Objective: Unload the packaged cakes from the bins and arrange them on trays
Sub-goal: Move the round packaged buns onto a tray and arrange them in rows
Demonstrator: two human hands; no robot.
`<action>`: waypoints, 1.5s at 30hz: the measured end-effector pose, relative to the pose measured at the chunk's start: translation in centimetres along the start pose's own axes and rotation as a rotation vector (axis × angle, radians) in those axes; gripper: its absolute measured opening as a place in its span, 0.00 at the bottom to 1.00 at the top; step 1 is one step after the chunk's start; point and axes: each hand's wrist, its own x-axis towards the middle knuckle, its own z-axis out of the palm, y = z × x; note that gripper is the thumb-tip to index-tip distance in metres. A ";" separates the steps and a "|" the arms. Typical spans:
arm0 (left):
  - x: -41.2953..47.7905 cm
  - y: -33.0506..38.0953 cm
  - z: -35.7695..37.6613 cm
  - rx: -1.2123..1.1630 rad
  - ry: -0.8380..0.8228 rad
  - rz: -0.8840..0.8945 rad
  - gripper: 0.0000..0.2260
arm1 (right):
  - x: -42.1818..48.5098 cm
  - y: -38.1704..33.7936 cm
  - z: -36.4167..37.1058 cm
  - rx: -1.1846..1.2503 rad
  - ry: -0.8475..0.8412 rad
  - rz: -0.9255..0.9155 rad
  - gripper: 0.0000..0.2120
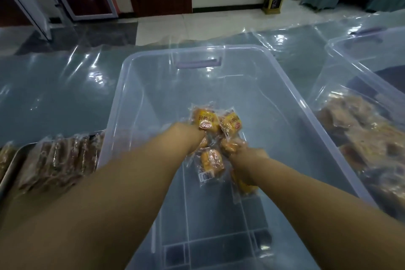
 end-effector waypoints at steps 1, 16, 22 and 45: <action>0.2 -0.1 0.4 0.009 0.006 0.005 0.18 | 0.0 -0.1 0.2 -0.005 -0.026 0.001 0.21; 1.1 1.1 2.0 0.076 0.035 -0.039 0.23 | -0.2 -0.7 1.3 -0.056 -0.011 -0.041 0.23; 0.4 0.8 0.9 0.019 -0.022 0.063 0.21 | -0.6 -0.9 1.3 -0.136 -0.008 -0.084 0.21; 1.7 3.3 3.4 -0.369 -0.091 0.016 0.29 | 3.5 1.3 0.9 0.453 0.125 0.252 0.29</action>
